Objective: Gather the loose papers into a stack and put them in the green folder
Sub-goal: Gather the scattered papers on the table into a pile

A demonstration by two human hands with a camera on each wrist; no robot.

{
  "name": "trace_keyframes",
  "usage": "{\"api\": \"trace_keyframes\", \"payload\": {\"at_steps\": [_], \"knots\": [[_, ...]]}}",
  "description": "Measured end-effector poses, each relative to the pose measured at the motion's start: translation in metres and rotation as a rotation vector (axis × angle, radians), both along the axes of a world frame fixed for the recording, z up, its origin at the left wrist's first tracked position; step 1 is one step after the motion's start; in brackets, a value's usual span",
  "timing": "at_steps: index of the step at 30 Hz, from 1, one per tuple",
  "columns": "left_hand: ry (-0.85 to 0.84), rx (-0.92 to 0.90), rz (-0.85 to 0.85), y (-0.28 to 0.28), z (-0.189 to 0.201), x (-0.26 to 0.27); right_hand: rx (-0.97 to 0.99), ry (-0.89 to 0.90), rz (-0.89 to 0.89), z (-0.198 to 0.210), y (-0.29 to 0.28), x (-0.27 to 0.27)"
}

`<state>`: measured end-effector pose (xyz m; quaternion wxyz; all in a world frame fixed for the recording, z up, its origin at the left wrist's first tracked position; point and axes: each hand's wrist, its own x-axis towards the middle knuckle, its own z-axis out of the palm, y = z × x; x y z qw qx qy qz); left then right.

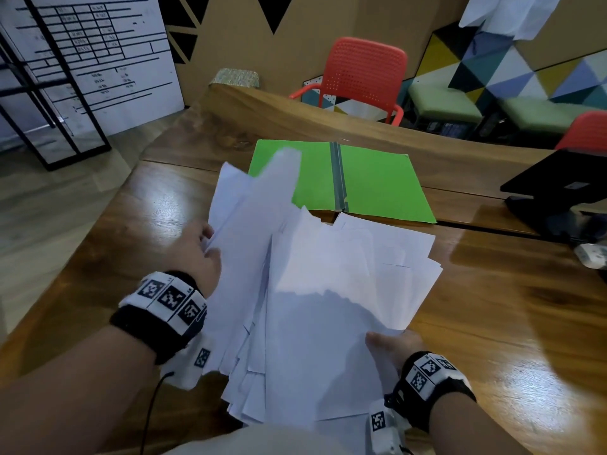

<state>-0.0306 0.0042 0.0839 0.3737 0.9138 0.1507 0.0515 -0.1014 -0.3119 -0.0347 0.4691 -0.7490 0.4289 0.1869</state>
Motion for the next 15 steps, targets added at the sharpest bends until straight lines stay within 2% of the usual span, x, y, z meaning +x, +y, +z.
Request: {"api": "trace_keyframes", "payload": {"at_steps": [3, 5, 9, 12, 15], "knots": [[-0.188, -0.029, -0.04, -0.002, 0.04, 0.001, 0.011, 0.0, 0.023, 0.001, -0.001, 0.001], [-0.33, -0.115, -0.072, -0.003, 0.066, 0.006, 0.003, 0.007, 0.037, 0.004, -0.002, 0.002], [-0.493, -0.258, -0.023, -0.001, 0.108, 0.018, -0.028, 0.022, 0.055, 0.008, -0.002, 0.001], [-0.462, -0.291, -0.012, 0.0, 0.119, 0.026, -0.016, 0.019, 0.058, 0.011, -0.001, 0.001], [-0.362, -0.374, -0.055, -0.002, 0.11, 0.034, 0.013, -0.001, 0.013, 0.009, 0.0, 0.001]]}}
